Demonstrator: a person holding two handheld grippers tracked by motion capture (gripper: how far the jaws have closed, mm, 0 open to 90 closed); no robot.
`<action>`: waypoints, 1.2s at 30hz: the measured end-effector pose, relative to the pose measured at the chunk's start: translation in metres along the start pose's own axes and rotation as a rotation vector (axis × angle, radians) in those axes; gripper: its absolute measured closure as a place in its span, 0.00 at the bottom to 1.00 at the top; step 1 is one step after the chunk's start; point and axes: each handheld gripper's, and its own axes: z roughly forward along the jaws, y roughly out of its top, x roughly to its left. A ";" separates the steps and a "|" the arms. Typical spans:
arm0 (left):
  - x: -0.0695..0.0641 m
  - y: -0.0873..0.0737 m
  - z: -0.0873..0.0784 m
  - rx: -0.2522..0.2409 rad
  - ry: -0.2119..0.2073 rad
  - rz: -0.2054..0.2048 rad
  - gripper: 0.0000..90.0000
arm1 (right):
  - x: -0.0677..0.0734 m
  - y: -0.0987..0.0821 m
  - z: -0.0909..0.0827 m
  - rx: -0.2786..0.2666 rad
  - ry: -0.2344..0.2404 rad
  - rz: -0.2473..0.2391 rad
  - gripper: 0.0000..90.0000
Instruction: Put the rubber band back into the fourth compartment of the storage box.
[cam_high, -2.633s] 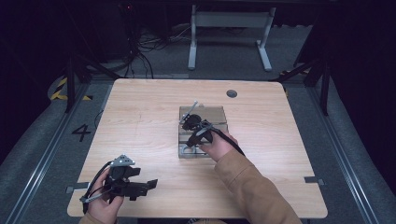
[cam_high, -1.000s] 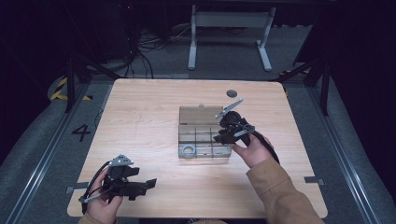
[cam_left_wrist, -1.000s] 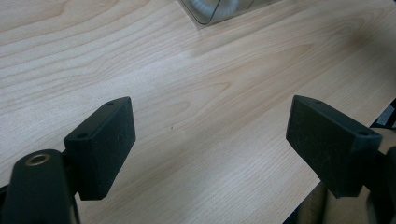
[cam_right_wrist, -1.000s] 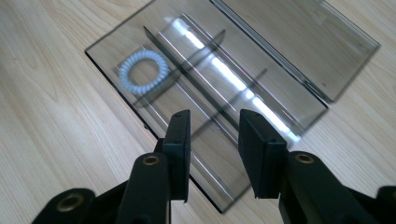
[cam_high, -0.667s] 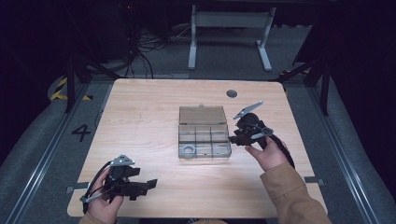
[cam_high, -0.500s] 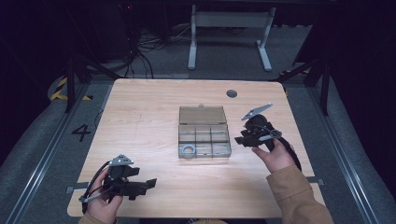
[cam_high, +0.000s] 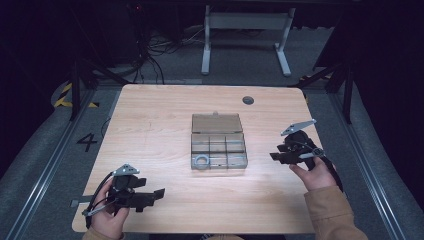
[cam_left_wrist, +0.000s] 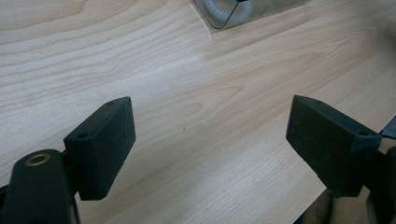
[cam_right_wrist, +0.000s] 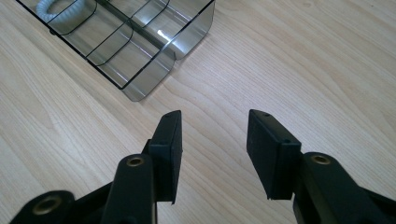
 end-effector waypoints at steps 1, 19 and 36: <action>0.000 0.000 0.000 0.000 -0.001 -0.002 0.18 | -0.001 -0.002 0.000 -0.007 0.000 -0.003 0.62; -0.002 0.001 0.001 0.002 -0.009 0.016 0.18 | -0.010 -0.044 0.037 0.002 -0.013 0.030 0.68; -0.004 0.002 0.004 0.007 -0.014 0.030 0.18 | -0.009 -0.061 0.052 0.025 -0.022 0.032 0.68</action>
